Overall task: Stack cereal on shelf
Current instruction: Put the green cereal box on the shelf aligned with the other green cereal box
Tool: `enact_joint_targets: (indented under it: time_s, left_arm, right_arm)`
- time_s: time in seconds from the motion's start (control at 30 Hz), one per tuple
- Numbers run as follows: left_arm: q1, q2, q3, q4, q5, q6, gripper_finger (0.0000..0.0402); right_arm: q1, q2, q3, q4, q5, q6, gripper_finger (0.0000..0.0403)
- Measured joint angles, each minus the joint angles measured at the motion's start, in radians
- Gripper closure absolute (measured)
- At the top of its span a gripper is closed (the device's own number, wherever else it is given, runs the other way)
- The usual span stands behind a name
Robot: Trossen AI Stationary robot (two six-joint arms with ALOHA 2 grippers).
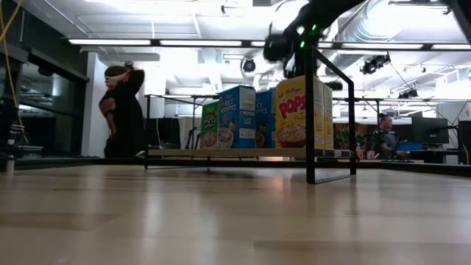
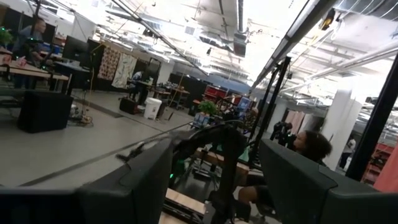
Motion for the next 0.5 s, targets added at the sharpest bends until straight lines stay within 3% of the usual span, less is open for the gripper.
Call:
enact_joint_targets:
  time_s: [0.2, 0.37, 0.5]
  left_arm:
    - [0.0, 0.0, 0.0, 0.0, 0.0, 0.0, 0.017]
    - [0.0, 0.0, 0.0, 0.001, 0.0, -0.02, 0.017]
    - [0.0, 0.0, 0.0, 0.001, 0.0, -0.025, 0.017]
  right_arm:
    - [0.008, -0.219, 0.0, 0.164, -0.011, -0.216, 0.029]
    - [0.064, -0.373, 0.003, 0.473, -0.193, -0.321, 0.029]
    - [0.169, -0.393, 0.003, 0.708, -0.324, -0.35, 0.029]
